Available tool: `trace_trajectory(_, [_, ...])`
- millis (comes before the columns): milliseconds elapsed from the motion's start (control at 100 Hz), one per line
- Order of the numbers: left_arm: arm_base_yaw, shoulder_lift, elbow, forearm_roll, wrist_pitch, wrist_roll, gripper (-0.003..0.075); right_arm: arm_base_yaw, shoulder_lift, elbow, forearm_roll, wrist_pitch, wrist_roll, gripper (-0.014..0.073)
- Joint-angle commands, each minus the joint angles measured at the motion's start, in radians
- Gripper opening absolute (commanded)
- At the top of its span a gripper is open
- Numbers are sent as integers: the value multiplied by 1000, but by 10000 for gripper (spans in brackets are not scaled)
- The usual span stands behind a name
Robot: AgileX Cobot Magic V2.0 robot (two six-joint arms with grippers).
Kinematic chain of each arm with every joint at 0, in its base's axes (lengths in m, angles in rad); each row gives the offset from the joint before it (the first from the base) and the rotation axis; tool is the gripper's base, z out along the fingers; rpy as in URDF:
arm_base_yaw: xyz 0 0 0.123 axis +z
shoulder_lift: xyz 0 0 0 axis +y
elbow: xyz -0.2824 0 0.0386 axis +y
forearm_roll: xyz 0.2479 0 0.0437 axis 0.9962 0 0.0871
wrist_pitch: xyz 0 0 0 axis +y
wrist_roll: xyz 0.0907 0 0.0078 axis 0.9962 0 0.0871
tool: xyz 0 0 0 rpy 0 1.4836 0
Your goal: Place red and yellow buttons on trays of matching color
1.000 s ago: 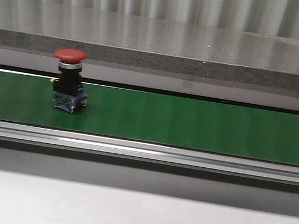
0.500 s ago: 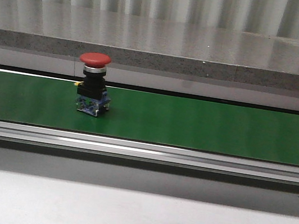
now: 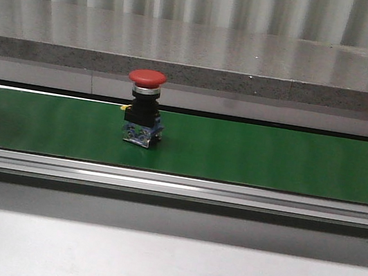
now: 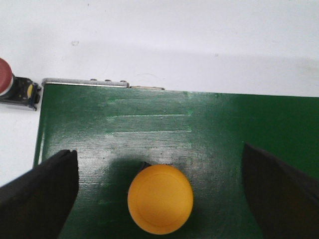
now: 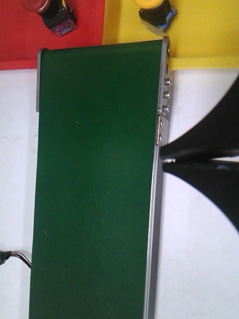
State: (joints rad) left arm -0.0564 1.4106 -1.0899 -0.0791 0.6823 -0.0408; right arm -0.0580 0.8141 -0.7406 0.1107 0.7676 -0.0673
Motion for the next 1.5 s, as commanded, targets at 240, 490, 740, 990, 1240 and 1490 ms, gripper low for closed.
trace_trajectory(240, [-23, -235, -6, 12, -47, 7, 627, 2, -7, -25, 2, -55, -8, -67])
trace_trajectory(490, [-23, -438, 162, 13, -122, 15, 626, 2, -7, -25, 2, -56, -8, -67])
trace_trajectory(740, [-23, -630, 311, 9, -144, 15, 469, 2, -7, -25, 2, -66, -8, -67])
trace_trajectory(990, [-23, -718, 385, 9, -182, 15, 76, 2, -7, -25, 2, -99, -8, -67])
trace_trajectory(1240, [-23, -718, 387, 9, -202, 15, -20, 2, -7, -25, 3, -85, -8, 115])
trace_trajectory(1490, [-23, -718, 387, 9, -202, 15, -20, 2, -7, -25, 70, -87, -8, 662])
